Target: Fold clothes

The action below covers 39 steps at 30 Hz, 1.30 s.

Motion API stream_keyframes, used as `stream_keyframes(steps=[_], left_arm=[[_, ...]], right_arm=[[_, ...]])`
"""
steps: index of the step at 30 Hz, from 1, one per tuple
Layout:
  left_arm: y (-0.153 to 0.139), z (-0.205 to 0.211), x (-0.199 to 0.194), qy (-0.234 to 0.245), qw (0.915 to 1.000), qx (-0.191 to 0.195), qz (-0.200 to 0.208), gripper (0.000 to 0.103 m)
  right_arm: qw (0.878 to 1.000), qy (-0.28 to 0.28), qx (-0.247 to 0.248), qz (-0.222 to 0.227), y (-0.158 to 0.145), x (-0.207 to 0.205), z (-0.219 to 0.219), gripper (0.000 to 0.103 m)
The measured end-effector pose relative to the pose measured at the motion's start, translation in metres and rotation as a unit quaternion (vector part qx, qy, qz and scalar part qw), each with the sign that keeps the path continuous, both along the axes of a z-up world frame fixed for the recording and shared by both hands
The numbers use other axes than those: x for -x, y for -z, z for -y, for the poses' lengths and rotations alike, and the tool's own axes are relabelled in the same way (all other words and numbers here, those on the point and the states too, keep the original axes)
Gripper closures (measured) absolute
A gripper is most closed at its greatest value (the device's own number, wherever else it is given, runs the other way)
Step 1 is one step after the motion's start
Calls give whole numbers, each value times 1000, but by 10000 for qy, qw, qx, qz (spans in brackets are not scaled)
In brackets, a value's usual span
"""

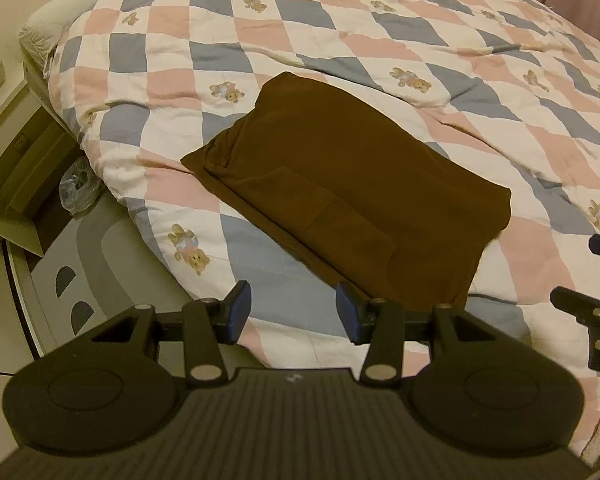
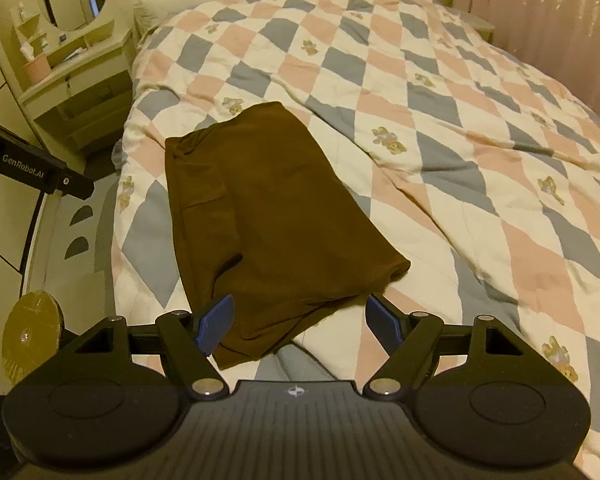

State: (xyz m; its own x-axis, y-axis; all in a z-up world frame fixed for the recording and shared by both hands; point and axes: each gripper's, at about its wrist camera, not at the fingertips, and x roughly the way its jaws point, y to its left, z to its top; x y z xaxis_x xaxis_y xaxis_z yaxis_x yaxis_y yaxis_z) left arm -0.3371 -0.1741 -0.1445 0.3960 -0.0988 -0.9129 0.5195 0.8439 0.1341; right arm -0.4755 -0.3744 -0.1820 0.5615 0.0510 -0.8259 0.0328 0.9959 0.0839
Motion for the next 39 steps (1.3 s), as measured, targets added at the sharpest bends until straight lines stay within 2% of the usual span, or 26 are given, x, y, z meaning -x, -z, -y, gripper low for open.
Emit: stream_keyframes(steps=[10,14,17,20,23,25,29,31,33,34,35,37,39], left_arm=[[14,-6,6,-80,9999,19,-108,59],[28,-13,20,254,9995,184,39,58],[46,-15,34,662,9975,159,197,57],[67,-14,48,1124,9928,-1,402,57],[87,-10,61,1596,9849,-175,653,56],[98,-6,66,1870,9788,-240,806,54],[119,1,76,2393,9644,-283,1092,41],[131,5,82,2783,9505,-417,1320,36],[146,9,89,3250,9295,-676,1609,31],[155,11,93,3490,9170,-831,1745,29],[162,13,96,3730,9039,-952,1864,28],[177,15,102,4195,8751,-1164,2113,28],[187,17,106,4605,8459,-1281,2365,28]], right_arm=[[9997,-234,-49,-109,13,-7,1,27],[9989,-391,26,-242,28,-8,-4,27],[9947,-894,373,-336,49,-4,-20,27],[9816,-1648,895,-363,75,4,-45,30],[9611,-2373,1407,-145,99,11,-69,33],[9443,-2761,1791,-40,119,13,-83,35],[9070,-3464,2388,180,154,17,-107,39],[8869,-3675,2768,418,168,20,-115,42],[8693,-3805,3097,602,180,19,-121,49],[8650,-3843,3166,623,184,17,-121,55],[8652,-3863,3141,594,185,14,-120,62],[8680,-3877,3060,523,187,7,-116,95],[8729,-3877,2914,544,181,5,-111,96]])
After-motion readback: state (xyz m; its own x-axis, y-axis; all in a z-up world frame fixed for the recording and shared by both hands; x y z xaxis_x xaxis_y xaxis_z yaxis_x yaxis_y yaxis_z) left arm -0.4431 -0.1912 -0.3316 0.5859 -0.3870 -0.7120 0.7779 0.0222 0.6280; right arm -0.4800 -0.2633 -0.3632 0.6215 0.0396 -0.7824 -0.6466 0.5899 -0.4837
